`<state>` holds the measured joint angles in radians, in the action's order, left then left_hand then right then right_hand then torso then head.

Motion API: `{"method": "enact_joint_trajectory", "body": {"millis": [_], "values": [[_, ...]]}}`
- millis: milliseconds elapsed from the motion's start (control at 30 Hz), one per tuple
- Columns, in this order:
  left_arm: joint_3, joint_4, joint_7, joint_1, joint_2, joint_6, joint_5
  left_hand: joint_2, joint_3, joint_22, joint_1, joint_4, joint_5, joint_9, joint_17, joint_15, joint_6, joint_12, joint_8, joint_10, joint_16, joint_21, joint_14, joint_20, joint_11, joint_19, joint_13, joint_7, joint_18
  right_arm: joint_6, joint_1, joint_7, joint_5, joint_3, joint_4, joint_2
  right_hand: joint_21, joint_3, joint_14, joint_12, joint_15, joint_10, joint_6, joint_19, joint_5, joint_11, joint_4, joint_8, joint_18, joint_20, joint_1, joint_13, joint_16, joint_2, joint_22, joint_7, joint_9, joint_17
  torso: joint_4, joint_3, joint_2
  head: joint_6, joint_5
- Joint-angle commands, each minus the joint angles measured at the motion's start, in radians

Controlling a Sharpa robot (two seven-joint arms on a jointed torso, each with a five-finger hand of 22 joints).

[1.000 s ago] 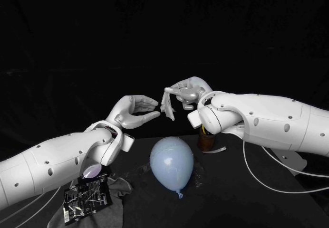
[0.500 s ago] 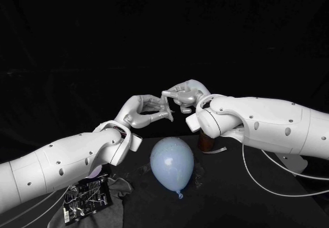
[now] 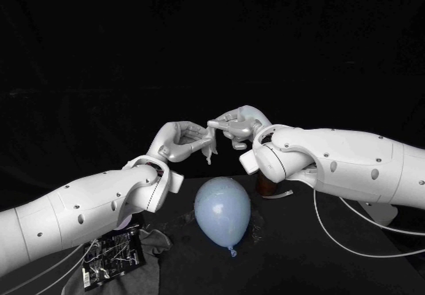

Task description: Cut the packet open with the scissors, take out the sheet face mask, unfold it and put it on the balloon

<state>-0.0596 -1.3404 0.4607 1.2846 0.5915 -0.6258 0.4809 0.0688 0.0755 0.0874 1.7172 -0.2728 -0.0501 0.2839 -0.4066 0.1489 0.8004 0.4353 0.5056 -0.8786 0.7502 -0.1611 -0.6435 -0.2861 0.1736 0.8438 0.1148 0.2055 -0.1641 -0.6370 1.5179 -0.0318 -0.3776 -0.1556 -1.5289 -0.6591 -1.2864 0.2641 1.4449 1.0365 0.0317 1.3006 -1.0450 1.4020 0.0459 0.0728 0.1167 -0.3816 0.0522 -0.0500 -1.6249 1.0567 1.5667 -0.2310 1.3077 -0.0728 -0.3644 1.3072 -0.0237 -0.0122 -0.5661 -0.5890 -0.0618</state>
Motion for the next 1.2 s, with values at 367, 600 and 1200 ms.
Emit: {"method": "enact_joint_trajectory", "body": {"millis": [367, 600, 1200], "values": [[0.002, -0.005, -0.02, 0.001, -0.008, -0.032, -0.022, 0.015, 0.005, -0.005, 0.042, -0.015, 0.001, 0.078, 0.071, -0.011, -0.131, -0.008, 0.123, -0.031, -0.031, -0.008, -0.079, -0.001, -0.003, 0.001, -0.029, 0.014, -0.012, -0.007, -0.003, 0.013, -0.012, 0.001, 0.001, 0.006, 0.002, -0.08, 0.126, 0.003, 0.034, 0.093, 0.0, 0.004, 0.004, -0.085, -0.087, -0.003, 0.014, 0.002, -0.019, 0.002, 0.004, -0.034, 0.175, 0.008, -0.065, 0.264, -0.0005, -0.0005, 0.001, -0.002, 0.002], [0.002, -0.017, -0.024, 0.001, -0.012, -0.004, 0.034, 0.034, 0.051, -0.013, -0.017, -0.014, 0.001, 0.099, 0.089, 0.007, -0.194, -0.017, 0.164, 0.044, -0.043, 0.006, -0.05, -0.004, 0.017, -0.031, -0.038, 0.01, 0.001, -0.015, -0.006, 0.019, 0.009, 0.001, 0.007, 0.014, 0.002, -0.086, 0.126, 0.001, 0.035, 0.095, 0.001, 0.005, 0.004, -0.086, -0.095, -0.004, 0.014, 0.003, -0.017, 0.002, 0.004, -0.036, 0.174, 0.009, -0.066, 0.264, -0.0002, -0.0007, 0.0, -0.002, 0.003], [0.002, -0.018, -0.02, 0.001, -0.021, 0.012, 0.016, -0.027, 0.04, -0.014, -0.051, -0.017, 0.001, 0.06, 0.095, 0.006, -0.129, 0.05, 0.173, 0.084, 0.001, 0.02, -0.034, -0.003, 0.012, -0.061, -0.027, 0.019, 0.02, -0.017, -0.012, 0.02, 0.016, 0.001, 0.002, 0.018, -0.001, -0.098, 0.126, 0.002, 0.036, 0.1, 0.001, 0.007, 0.005, -0.086, -0.111, -0.007, 0.013, 0.005, -0.011, 0.007, 0.004, -0.036, 0.175, 0.01, -0.066, 0.264, -0.0008, -0.0009, 0.001, -0.001, 0.003]]}}
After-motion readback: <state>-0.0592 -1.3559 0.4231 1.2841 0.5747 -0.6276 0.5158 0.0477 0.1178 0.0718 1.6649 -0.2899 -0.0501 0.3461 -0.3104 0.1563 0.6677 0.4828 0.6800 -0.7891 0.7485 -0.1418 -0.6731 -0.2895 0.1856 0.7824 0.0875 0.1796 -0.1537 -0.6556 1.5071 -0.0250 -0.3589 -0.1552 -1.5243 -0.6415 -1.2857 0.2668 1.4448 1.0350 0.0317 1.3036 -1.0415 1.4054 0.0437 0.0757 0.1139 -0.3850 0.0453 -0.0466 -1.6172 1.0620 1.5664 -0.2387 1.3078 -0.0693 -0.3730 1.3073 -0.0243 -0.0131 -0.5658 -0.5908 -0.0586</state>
